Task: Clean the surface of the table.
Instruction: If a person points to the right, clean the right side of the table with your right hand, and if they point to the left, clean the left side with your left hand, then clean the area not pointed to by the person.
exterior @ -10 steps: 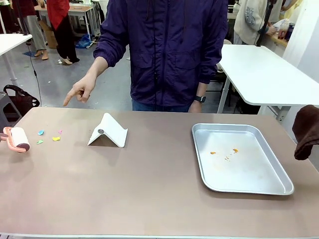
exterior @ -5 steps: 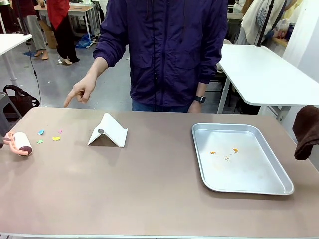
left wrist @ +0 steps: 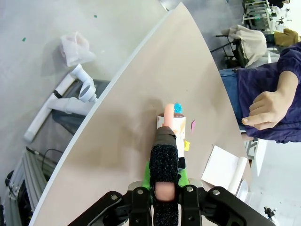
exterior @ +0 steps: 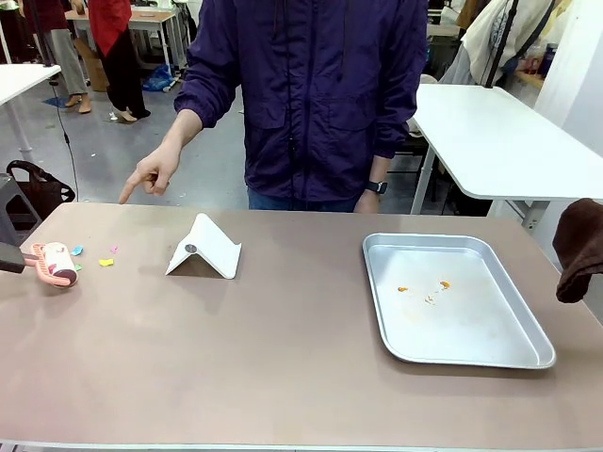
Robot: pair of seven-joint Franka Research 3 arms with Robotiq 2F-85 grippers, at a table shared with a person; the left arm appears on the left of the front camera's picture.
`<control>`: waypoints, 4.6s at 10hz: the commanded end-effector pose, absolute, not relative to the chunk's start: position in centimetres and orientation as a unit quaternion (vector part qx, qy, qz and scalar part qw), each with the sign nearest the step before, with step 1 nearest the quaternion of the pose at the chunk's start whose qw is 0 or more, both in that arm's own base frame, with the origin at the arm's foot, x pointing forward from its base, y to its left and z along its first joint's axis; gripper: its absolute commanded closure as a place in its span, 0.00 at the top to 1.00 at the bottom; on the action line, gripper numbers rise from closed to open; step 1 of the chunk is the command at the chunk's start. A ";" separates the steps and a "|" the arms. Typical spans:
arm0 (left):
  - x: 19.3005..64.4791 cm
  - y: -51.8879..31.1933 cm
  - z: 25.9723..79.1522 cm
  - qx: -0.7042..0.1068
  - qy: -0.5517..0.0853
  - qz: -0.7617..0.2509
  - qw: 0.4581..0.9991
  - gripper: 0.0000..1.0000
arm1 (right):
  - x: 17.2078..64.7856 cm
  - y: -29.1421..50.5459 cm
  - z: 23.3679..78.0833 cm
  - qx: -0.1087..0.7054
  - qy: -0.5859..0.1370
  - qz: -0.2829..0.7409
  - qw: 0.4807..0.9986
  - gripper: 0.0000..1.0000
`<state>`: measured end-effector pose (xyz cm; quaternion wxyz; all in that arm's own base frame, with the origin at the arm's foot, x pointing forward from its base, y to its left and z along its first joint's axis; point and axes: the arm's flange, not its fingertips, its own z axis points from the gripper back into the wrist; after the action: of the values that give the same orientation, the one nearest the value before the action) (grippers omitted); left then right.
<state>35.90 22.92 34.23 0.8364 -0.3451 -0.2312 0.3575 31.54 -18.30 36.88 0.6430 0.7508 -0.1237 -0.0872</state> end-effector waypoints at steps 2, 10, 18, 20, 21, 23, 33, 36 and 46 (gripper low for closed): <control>38.0 22.7 31.4 -0.338 -0.208 0.362 0.843 0.22 | 31.4 -18.2 37.4 0.749 -0.126 -0.086 0.645 0.00; 45.2 18.2 29.9 -0.375 -0.186 0.348 0.839 0.22 | 31.4 -18.2 37.4 0.749 -0.126 -0.086 0.645 0.00; 46.3 14.4 29.6 -0.396 -0.188 0.298 0.848 0.22 | 31.4 -18.2 37.4 0.749 -0.126 -0.086 0.645 0.00; 43.6 14.6 33.3 -0.450 -0.210 0.264 0.827 0.22 | 31.4 -18.2 37.4 0.749 -0.126 -0.086 0.645 0.00; 41.6 14.8 35.7 -0.485 -0.231 0.240 0.809 0.22 | 31.4 -18.2 37.4 0.749 -0.126 -0.086 0.645 0.00; 37.6 15.9 38.8 -0.526 -0.260 0.206 0.783 0.22 | 31.4 -18.2 37.4 0.749 -0.126 -0.086 0.645 0.00; 19.1 23.5 43.1 -0.608 -0.238 0.122 0.748 0.22 | 31.4 -18.2 37.4 0.749 -0.126 -0.086 0.645 0.00; 19.1 23.5 43.1 -0.608 -0.238 0.122 0.748 0.22 | 31.4 -18.2 37.4 0.749 -0.126 -0.086 0.645 0.00; 19.1 23.5 43.1 -0.608 -0.238 0.122 0.748 0.22 | 31.4 -18.2 37.4 0.749 -0.126 -0.086 0.645 0.00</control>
<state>19.05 23.34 42.82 0.7530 -0.6034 -0.2343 0.1180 31.50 -18.27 36.89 0.6429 0.7508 -0.1239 -0.0872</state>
